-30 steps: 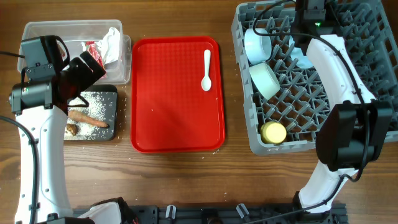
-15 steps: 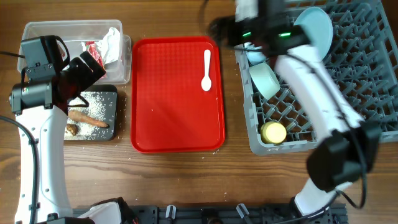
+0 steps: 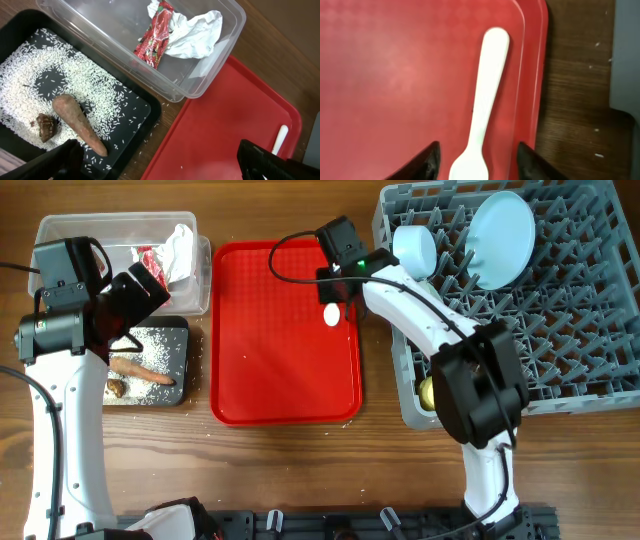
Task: Sort waste into correct bins and load items into the dishwasher rack
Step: 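Grasp the white spoon on the red tray with the right gripper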
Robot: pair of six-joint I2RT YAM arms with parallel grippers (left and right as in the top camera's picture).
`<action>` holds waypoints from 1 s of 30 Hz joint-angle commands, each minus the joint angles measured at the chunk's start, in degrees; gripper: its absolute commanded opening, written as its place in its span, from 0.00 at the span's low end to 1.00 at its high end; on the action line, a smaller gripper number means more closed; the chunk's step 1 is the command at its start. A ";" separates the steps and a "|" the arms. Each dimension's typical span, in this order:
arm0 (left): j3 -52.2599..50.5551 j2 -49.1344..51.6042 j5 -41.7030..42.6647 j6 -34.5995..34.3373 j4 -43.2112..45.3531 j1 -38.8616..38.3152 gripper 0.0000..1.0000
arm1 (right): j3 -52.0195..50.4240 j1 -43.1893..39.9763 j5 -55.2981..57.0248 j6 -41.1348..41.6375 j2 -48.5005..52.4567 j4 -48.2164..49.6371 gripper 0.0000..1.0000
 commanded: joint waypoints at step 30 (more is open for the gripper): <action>0.70 -0.37 0.24 0.68 0.11 -0.15 1.00 | 0.00 0.22 -3.74 5.70 -0.81 1.68 0.04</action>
